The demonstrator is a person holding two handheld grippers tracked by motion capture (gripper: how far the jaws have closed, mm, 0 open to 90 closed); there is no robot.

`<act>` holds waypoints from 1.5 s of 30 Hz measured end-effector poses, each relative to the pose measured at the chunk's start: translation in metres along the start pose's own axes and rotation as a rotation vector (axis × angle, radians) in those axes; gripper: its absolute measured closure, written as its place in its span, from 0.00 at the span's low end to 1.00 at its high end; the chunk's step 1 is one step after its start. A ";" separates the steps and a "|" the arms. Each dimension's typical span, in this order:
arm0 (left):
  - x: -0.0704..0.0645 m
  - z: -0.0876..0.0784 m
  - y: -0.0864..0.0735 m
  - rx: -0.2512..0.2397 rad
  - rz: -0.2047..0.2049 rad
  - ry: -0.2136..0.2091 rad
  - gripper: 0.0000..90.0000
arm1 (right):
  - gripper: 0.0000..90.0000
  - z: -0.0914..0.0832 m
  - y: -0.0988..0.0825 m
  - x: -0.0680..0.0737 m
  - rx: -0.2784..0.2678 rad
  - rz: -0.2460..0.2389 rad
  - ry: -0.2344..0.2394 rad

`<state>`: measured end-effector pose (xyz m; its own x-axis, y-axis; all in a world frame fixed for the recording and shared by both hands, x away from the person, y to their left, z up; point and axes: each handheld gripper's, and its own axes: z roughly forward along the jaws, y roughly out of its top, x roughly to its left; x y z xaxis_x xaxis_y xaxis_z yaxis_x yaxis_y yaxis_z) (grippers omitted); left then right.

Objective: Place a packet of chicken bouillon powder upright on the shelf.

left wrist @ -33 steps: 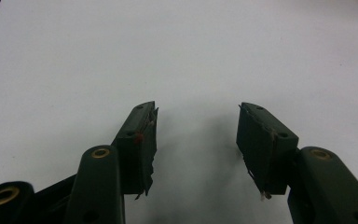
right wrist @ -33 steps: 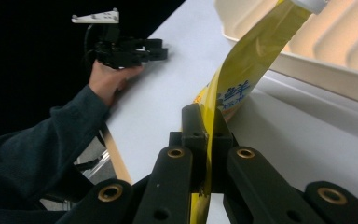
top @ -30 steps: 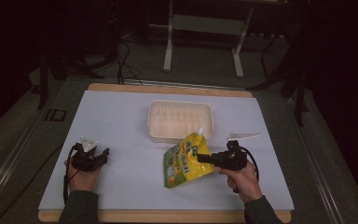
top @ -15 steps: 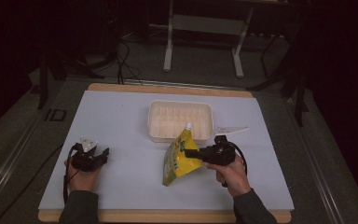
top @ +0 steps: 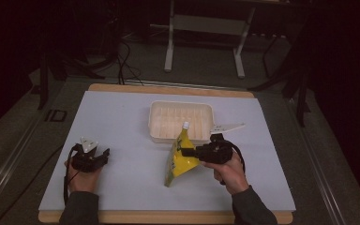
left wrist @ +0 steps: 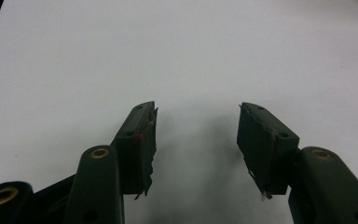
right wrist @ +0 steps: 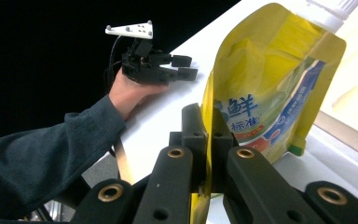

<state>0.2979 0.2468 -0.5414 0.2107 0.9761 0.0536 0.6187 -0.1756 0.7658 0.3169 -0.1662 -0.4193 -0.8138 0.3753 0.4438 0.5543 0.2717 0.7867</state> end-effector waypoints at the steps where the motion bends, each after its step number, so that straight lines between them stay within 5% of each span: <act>1: 0.000 0.000 0.000 0.000 0.000 0.000 0.52 | 1.00 0.000 0.000 0.000 0.000 0.000 0.000; 45: 0.000 0.000 0.000 0.000 0.005 0.007 0.51 | 1.00 0.010 0.027 0.016 0.027 -0.132 -0.037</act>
<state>0.2977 0.2464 -0.5414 0.2087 0.9760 0.0615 0.6177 -0.1803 0.7655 0.3203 -0.1436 -0.3951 -0.8731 0.3672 0.3208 0.4480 0.3441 0.8252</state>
